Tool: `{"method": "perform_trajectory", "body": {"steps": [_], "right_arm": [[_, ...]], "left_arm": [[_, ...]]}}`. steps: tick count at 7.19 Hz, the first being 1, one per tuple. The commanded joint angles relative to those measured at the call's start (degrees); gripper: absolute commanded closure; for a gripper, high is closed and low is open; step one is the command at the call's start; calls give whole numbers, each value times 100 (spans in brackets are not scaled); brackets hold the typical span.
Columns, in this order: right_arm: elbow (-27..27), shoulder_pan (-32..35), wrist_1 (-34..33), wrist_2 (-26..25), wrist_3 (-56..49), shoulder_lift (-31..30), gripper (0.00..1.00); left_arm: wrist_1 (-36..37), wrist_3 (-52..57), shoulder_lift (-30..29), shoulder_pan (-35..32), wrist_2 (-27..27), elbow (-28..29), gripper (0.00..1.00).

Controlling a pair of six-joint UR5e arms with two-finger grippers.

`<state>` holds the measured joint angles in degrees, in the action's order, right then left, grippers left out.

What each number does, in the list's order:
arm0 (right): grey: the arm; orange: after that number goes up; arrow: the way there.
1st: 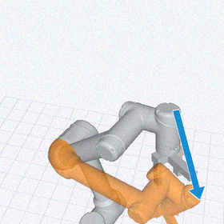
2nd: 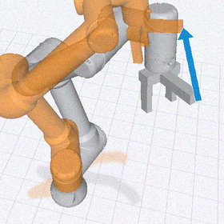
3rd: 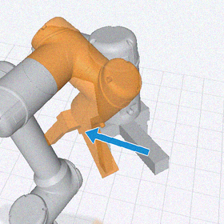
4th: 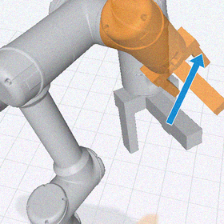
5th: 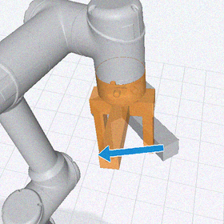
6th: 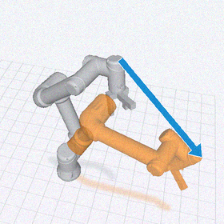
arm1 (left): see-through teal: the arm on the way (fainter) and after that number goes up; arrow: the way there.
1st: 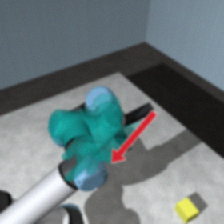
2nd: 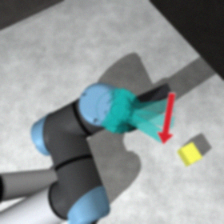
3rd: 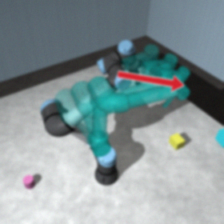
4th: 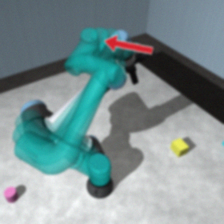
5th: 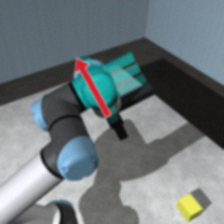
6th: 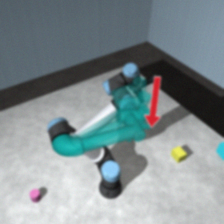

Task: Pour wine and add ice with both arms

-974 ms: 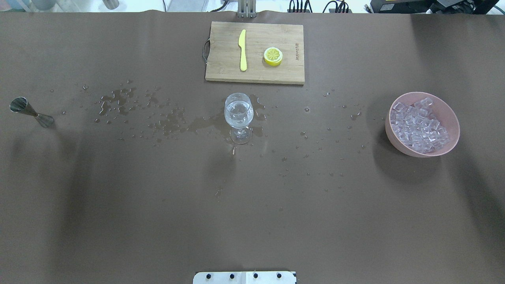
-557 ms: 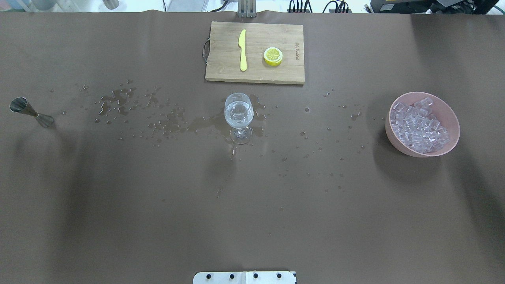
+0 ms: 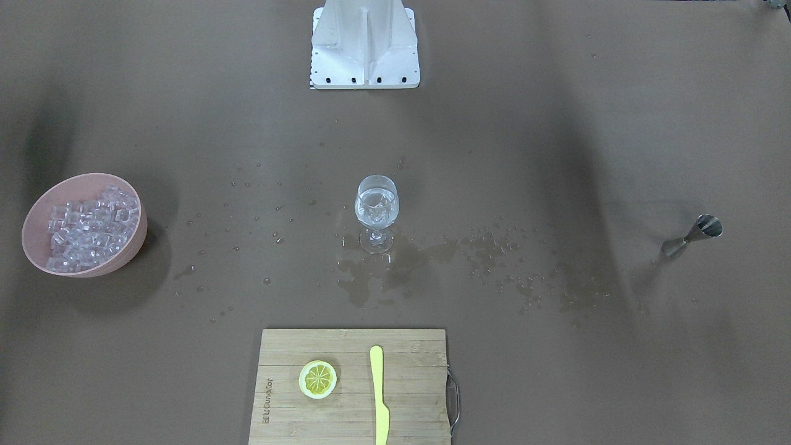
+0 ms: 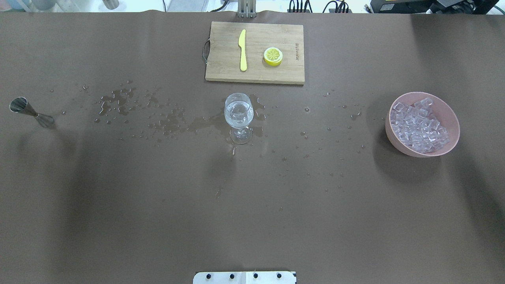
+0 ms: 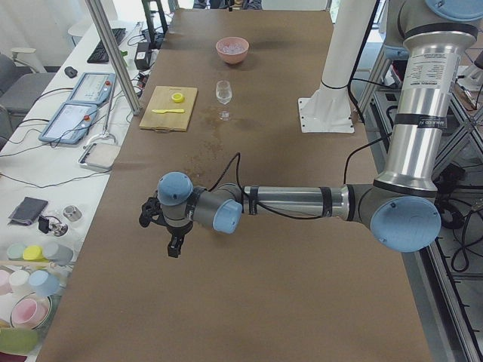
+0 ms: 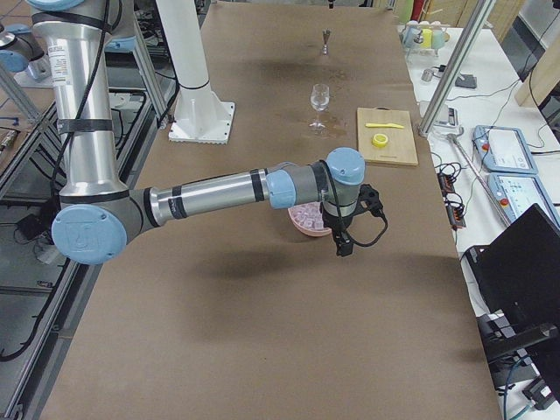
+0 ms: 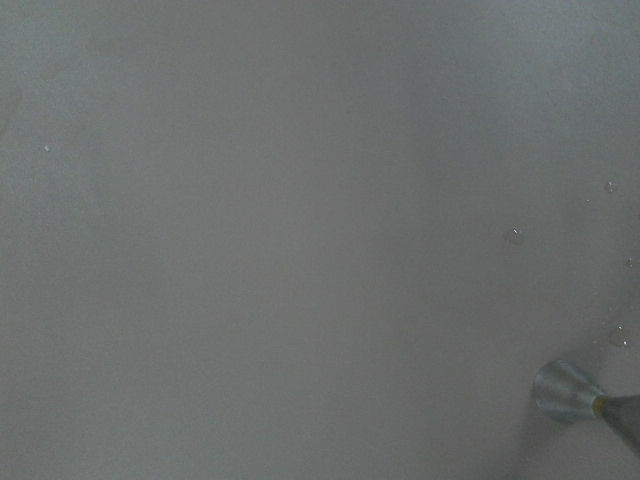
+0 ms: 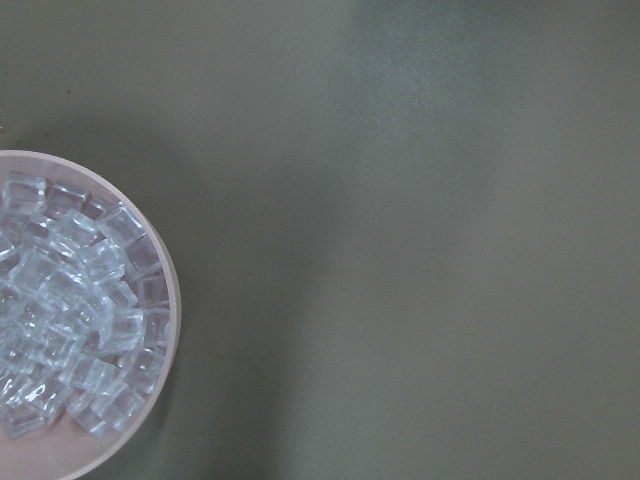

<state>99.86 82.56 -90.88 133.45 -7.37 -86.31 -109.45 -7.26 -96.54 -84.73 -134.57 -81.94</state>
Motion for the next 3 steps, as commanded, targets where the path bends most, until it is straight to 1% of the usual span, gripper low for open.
{"method": "perform_trajectory", "body": {"steps": [1,3], "right_arm": [[-2,-3,0,-12,7,0,0],[-2,-3,0,-12,51,9,0]], "left_arm": [[-155,-3,30,0,1,20,2],[-147,6,30,0,1,29,2]]}}
